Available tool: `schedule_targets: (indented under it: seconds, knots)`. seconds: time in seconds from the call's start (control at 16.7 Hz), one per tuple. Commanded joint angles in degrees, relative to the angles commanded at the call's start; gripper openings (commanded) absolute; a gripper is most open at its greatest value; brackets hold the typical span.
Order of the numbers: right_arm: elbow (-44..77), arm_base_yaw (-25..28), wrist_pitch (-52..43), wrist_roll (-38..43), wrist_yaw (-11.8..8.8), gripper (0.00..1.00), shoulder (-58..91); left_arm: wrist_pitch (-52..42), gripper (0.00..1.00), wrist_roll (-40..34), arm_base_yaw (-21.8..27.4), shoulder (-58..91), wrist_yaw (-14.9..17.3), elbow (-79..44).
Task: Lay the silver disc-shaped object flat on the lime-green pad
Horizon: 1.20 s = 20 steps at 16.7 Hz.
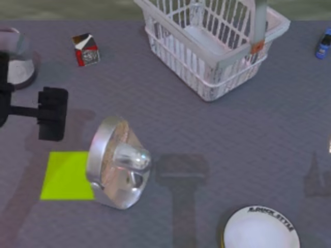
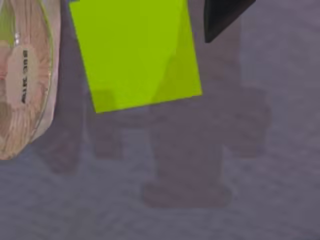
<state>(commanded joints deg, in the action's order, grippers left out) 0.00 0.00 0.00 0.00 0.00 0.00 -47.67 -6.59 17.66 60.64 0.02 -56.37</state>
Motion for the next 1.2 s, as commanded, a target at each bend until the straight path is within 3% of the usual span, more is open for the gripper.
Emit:
schedule_targets:
  seconds: [0.36, 0.6, 1.2]
  knots:
    - [0.00, 0.00, 0.00, 0.00, 0.00, 1.00, 0.00, -22.31, 1.00, -3.09, 8.25, 30.15, 0.03, -27.42]
    - [0.00, 0.00, 0.00, 0.00, 0.00, 1.00, 0.00, -31.65, 1.00, -4.35, 11.73, 42.08, 0.05, -38.59]
    - [0.00, 0.00, 0.00, 0.00, 0.00, 1.00, 0.00, -31.82, 1.00, -4.51, 12.55, 45.15, 0.06, -38.92]
